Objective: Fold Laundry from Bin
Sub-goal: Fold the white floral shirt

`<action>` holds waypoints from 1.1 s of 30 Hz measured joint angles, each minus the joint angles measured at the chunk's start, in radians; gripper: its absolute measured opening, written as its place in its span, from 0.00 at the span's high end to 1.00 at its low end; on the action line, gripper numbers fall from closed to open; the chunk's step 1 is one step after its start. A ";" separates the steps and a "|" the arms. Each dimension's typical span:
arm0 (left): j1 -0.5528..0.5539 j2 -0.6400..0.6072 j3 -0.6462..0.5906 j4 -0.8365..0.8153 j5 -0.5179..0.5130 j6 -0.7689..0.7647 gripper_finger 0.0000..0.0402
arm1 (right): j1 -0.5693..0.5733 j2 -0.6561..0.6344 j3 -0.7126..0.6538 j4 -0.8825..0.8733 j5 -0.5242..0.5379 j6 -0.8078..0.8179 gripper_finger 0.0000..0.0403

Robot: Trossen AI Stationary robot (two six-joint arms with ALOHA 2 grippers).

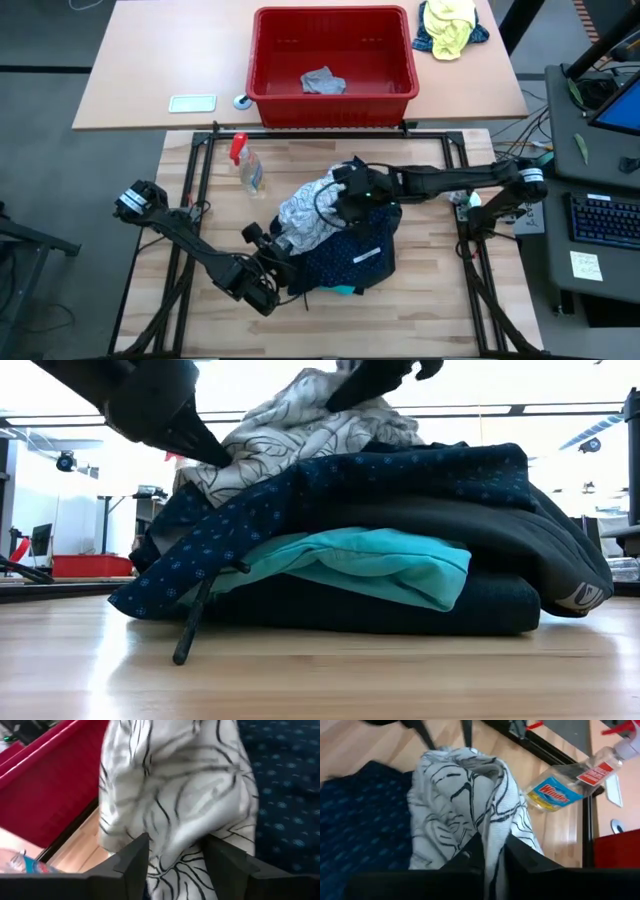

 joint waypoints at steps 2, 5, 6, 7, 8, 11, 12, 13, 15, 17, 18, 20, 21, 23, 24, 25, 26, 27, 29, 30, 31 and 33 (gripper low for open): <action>-0.003 0.000 0.020 -0.002 0.014 0.031 0.62 | 0.016 -0.029 0.012 -0.057 0.002 0.009 0.95; -0.006 0.000 0.059 -0.003 0.014 0.071 0.66 | 0.051 -0.090 0.010 -0.168 0.009 0.045 0.97; -0.008 0.000 0.073 -0.003 0.014 0.092 0.67 | 0.065 -0.113 0.005 -0.201 0.011 0.058 0.97; -0.008 0.000 0.087 -0.002 0.014 0.114 0.67 | 0.082 -0.131 -0.002 -0.236 0.011 0.075 0.97; -0.008 0.000 0.099 -0.002 0.013 0.133 0.68 | 0.101 -0.148 -0.009 -0.270 0.011 0.097 0.97; -0.008 0.000 0.138 -0.002 -0.017 0.185 0.69 | 0.160 -0.188 -0.051 -0.317 0.009 0.186 0.97; -0.008 0.000 0.149 -0.001 -0.030 0.199 0.70 | 0.178 -0.197 -0.073 -0.315 0.010 0.223 0.97; -0.007 0.000 0.159 -0.002 -0.040 0.212 0.70 | 0.197 -0.198 -0.094 -0.317 0.009 0.260 0.97; -0.007 0.000 0.177 -0.002 -0.039 0.246 0.70 | 0.228 -0.197 -0.140 -0.321 0.010 0.335 0.95; -0.007 0.000 0.195 0.003 -0.039 0.278 0.70 | 0.252 -0.192 -0.182 -0.322 0.011 0.399 0.92; -0.006 0.000 0.204 0.007 -0.039 0.291 0.70 | 0.261 -0.190 -0.201 -0.321 0.011 0.427 0.90; -0.006 0.000 0.217 0.016 -0.038 0.312 0.70 | 0.273 -0.190 -0.238 -0.322 0.009 0.476 0.86; -0.006 0.000 0.222 0.026 -0.039 0.322 0.70 | 0.275 -0.190 -0.252 -0.324 0.008 0.497 0.84; -0.005 0.000 0.225 0.063 -0.039 0.357 0.70 | 0.275 -0.194 -0.273 -0.321 0.008 0.534 0.79; -0.004 0.000 0.225 0.088 -0.038 0.382 0.70 | 0.274 -0.198 -0.283 -0.321 0.008 0.549 0.76; -0.003 0.000 0.222 0.116 -0.037 0.408 0.70 | 0.274 -0.204 -0.288 -0.326 0.009 0.567 0.74; -0.003 0.000 0.218 0.139 -0.037 0.431 0.70 | 0.274 -0.212 -0.292 -0.333 0.009 0.580 0.71; -0.001 0.001 0.216 0.157 -0.034 0.447 0.70 | 0.274 -0.222 -0.293 -0.345 0.009 0.598 0.68; 0.000 0.005 0.216 0.172 -0.004 0.464 0.70 | 0.274 -0.247 -0.293 -0.381 0.008 0.635 0.63; 0.000 0.007 0.213 0.174 0.018 0.466 0.70 | 0.274 -0.260 -0.290 -0.409 0.008 0.651 0.61; 0.004 0.010 0.211 0.179 0.039 0.468 0.70 | 0.274 -0.275 -0.285 -0.431 0.008 0.668 0.59; 0.006 0.018 0.210 0.182 0.060 0.468 0.70 | 0.274 -0.310 -0.276 -0.436 0.010 0.686 0.56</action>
